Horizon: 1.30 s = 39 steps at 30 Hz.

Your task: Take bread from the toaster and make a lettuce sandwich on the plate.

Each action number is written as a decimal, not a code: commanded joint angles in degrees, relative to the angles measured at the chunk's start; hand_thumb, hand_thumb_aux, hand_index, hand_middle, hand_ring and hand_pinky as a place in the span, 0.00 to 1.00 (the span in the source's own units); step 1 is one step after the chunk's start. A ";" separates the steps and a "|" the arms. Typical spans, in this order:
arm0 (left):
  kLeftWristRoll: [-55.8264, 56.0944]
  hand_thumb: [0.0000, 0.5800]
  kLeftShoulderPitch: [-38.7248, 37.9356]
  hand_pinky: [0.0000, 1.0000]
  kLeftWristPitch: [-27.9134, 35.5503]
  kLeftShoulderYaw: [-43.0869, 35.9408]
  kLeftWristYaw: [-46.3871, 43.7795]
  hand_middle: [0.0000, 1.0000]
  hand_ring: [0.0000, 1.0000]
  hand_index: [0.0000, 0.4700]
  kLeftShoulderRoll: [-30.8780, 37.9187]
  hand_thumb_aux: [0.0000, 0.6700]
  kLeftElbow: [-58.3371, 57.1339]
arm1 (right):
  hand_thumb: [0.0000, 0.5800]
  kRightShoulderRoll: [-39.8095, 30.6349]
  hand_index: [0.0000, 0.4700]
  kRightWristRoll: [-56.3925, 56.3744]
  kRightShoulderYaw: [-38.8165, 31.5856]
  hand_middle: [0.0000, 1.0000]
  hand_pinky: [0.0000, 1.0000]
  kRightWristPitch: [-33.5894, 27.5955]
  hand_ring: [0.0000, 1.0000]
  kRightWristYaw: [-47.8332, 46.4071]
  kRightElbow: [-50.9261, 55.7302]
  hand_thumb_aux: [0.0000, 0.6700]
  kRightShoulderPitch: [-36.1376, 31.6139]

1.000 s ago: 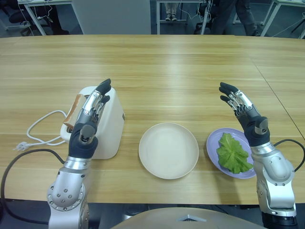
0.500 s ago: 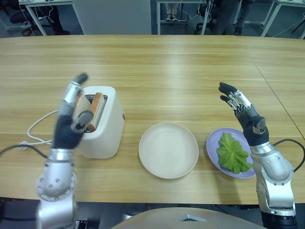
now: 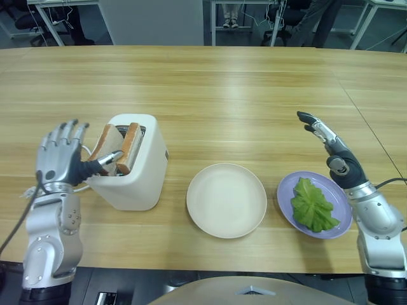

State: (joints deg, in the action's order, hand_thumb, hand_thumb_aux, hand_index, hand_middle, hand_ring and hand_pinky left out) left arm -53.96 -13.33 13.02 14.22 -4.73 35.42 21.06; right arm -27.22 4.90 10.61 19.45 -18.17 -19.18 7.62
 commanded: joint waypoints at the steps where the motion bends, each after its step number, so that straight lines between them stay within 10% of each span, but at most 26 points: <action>1: -3.14 0.00 -1.15 0.00 1.43 -2.44 -2.45 0.00 0.00 0.00 0.92 0.00 -1.85 | 0.00 -1.60 0.00 1.11 1.03 0.00 0.00 1.32 0.00 -0.16 1.94 0.00 -0.69; 7: -7.35 0.00 -1.04 0.00 4.44 -3.01 -3.91 0.00 0.00 0.00 2.66 0.00 -3.19 | 0.00 -4.32 0.00 2.20 1.21 0.00 0.00 3.24 0.00 -0.99 3.98 0.00 0.45; 8: -7.24 0.37 -0.88 0.00 4.51 -3.05 -4.13 0.00 0.00 0.20 2.82 0.20 -3.25 | 0.00 -4.74 0.00 2.70 1.16 0.00 0.00 3.77 0.00 -0.94 4.37 0.00 0.71; 9: -6.27 0.86 -0.56 0.00 4.55 -2.96 -4.41 0.00 0.00 0.61 2.54 0.63 -3.10 | 0.00 -5.22 0.00 3.01 1.10 0.00 0.00 4.14 0.00 -1.06 4.80 0.00 0.98; 10: -6.27 0.96 -0.30 0.00 4.77 -3.03 -4.43 0.00 0.00 0.77 2.40 0.79 -2.91 | 0.00 -5.67 0.00 3.34 1.15 0.00 0.00 4.47 0.00 -1.11 5.24 0.00 1.23; 15: -4.50 0.92 0.68 0.00 5.38 -2.53 -4.06 0.00 0.00 0.70 1.20 0.72 -2.63 | 0.00 -7.49 0.00 4.89 0.91 0.00 0.00 5.68 0.00 -1.19 7.45 0.00 1.30; 21: -1.14 0.97 1.71 0.00 5.06 -2.68 -3.89 0.00 0.00 0.81 -0.12 0.83 -3.13 | 0.00 -7.76 0.00 5.05 0.45 0.00 0.00 6.10 0.00 -1.07 7.77 0.00 1.37; 23: 0.44 1.00 1.64 0.00 4.74 -2.85 -4.08 0.00 0.00 0.98 -0.68 1.00 -2.95 | 0.00 -7.80 0.00 5.05 0.40 0.00 0.00 6.10 0.00 -1.15 7.81 0.00 1.33; 31: 11.09 1.00 3.76 0.01 1.96 0.59 -0.64 0.01 0.01 0.98 -5.66 1.00 0.12 | 0.00 -11.61 0.00 13.01 -0.49 0.00 0.00 9.63 0.00 0.10 11.67 0.00 1.18; 33: 16.41 1.00 4.30 1.00 1.15 3.06 -0.32 1.00 1.00 0.98 -8.03 1.00 2.23 | 0.00 -15.76 0.00 22.33 -1.42 0.00 0.00 13.35 0.00 3.52 15.84 0.00 0.49; 39: 25.97 1.00 5.11 1.00 -0.47 8.50 0.49 1.00 1.00 0.98 -11.68 1.00 5.84 | 0.00 -25.37 0.00 39.57 -6.72 0.00 0.00 19.11 0.00 15.55 29.39 0.00 -4.21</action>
State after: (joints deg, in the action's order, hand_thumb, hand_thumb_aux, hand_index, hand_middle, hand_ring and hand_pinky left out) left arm -31.12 -8.81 13.56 21.54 -4.47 24.34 24.93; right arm -51.27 40.27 6.28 36.57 -5.84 5.96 4.50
